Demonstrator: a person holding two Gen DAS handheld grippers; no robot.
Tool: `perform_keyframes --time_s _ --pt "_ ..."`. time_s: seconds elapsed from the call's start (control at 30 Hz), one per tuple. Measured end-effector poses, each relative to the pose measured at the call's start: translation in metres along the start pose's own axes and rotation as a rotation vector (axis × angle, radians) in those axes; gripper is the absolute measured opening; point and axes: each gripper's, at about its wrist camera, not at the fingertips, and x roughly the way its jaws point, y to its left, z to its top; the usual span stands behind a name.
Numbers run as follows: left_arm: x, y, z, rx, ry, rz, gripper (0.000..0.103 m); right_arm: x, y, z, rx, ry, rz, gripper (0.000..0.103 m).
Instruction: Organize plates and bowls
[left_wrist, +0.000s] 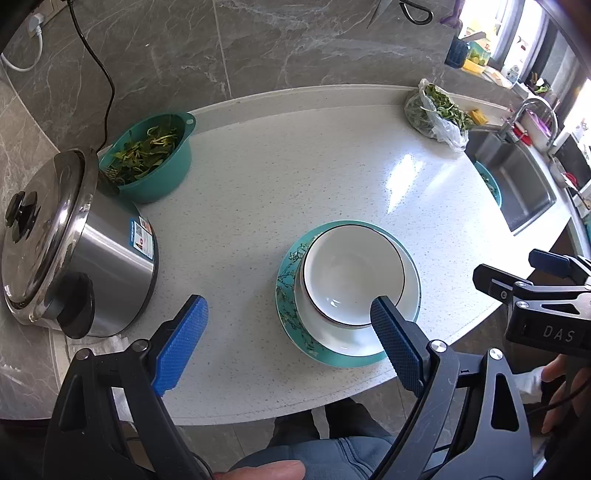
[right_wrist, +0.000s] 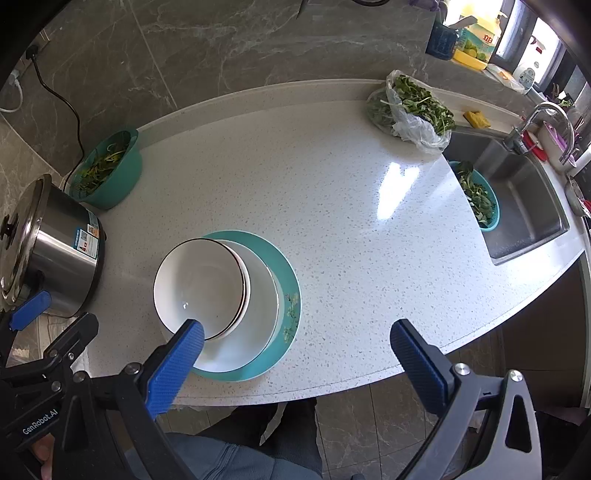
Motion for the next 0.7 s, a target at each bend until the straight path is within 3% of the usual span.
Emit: perform_keyframes --time_s 0.7 --pt "0.0056 -0.0071 0.0023 -0.005 0.01 0.014 0.09 0.0023 0.0 0.0017 -0.001 0.005 0.0 0.103"
